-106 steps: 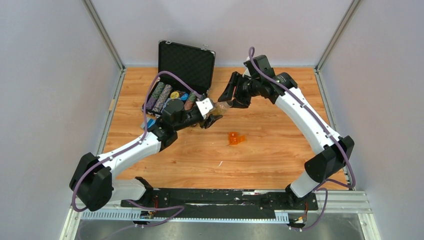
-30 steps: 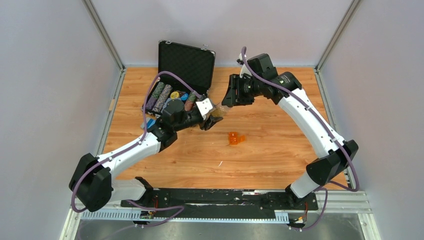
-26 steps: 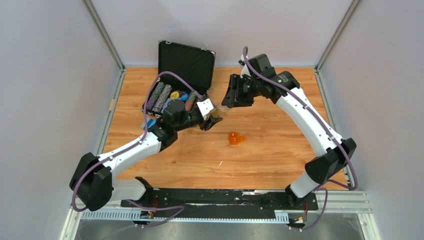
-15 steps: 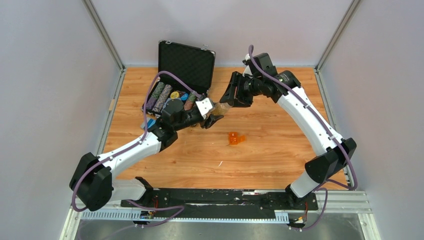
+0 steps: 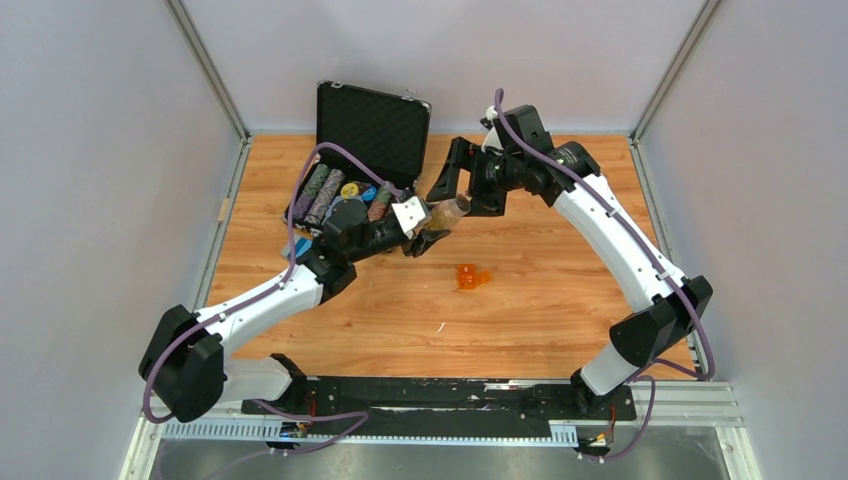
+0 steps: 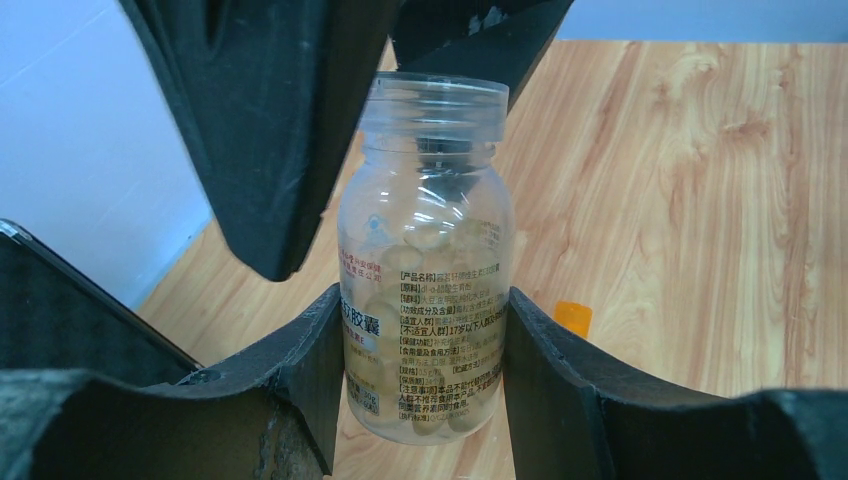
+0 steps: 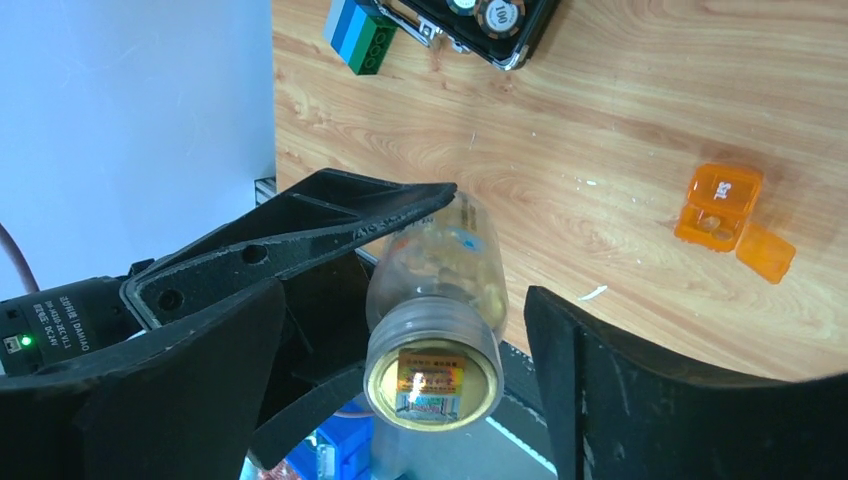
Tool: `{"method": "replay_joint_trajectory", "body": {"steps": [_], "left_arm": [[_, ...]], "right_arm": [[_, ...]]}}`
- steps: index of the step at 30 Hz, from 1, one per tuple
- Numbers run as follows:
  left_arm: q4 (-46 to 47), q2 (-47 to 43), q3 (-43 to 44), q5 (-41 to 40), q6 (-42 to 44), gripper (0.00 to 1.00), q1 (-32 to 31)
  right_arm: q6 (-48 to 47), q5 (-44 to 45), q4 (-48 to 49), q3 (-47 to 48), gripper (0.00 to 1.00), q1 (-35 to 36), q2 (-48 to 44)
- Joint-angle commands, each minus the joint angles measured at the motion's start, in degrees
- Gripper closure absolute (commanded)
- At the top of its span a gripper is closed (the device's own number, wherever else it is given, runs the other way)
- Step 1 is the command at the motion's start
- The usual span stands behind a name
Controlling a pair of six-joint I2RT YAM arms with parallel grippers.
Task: Sort the pills into containers
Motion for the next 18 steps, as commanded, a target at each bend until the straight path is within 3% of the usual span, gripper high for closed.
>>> {"method": "replay_joint_trajectory", "body": {"steps": [1, 7, 10, 18], "left_arm": [[3.58, -1.42, 1.17, 0.96, -0.11, 1.0, -0.22], [4.37, -1.84, 1.38, 1.93, -2.51, 1.0, -0.22], [4.68, -2.31, 1.75, 3.0, -3.72, 1.0, -0.18], [2.56, -1.68, 4.26, 12.66, -9.18, 1.0, 1.49]], "right_arm": [[-4.05, 1.0, 4.29, 1.99, 0.03, -0.31, -3.0], [-12.95, -2.85, 5.2, 0.83, 0.0, -3.89, -6.22], [-21.73, -7.51, 5.23, -0.51, 0.0, -5.66, -8.39], [-38.28, -17.9, 4.98, -5.14, 0.0, -5.93, -15.24]]}}
